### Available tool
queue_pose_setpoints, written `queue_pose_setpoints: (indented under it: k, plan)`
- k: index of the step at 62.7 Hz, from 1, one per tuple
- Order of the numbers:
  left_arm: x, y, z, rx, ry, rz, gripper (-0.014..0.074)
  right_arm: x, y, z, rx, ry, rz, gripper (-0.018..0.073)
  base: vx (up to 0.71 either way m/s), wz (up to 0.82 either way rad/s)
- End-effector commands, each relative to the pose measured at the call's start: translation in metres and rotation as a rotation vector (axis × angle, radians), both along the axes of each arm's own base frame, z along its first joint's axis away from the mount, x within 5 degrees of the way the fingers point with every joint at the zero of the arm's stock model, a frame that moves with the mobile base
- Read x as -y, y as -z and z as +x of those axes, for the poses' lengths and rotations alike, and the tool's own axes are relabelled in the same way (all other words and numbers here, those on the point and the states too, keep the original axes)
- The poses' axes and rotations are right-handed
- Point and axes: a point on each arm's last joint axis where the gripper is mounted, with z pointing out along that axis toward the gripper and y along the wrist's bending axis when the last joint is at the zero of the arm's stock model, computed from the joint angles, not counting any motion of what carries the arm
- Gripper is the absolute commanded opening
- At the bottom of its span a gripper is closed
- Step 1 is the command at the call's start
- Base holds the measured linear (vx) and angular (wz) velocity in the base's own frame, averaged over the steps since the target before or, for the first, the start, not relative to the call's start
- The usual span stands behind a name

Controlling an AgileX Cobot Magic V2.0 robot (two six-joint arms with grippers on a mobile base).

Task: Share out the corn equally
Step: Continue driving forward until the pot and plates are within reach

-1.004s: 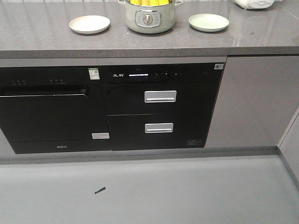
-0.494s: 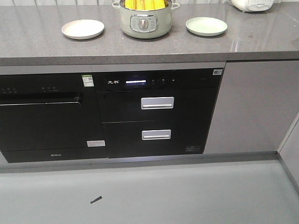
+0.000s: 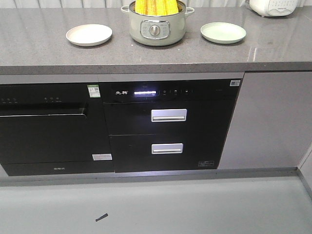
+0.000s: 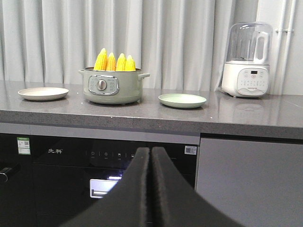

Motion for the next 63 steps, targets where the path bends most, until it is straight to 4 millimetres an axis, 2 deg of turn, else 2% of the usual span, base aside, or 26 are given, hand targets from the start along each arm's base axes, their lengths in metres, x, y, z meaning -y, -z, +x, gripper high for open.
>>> queue_pose_setpoints:
  k: [1,63]
  plan:
    - [-0.0008,-0.0061,-0.0014,0.081,-0.008,-0.015,-0.0007,-0.0003,-0.0049,-0.001,0.077,-0.003,-0.004,-0.0004,0.1,0.05]
    - [-0.0008,-0.0061,-0.0014,0.081,-0.008,-0.015,-0.0007,-0.0003,-0.0049,-0.001,0.077,-0.003,-0.004,-0.0004,0.08,0.02]
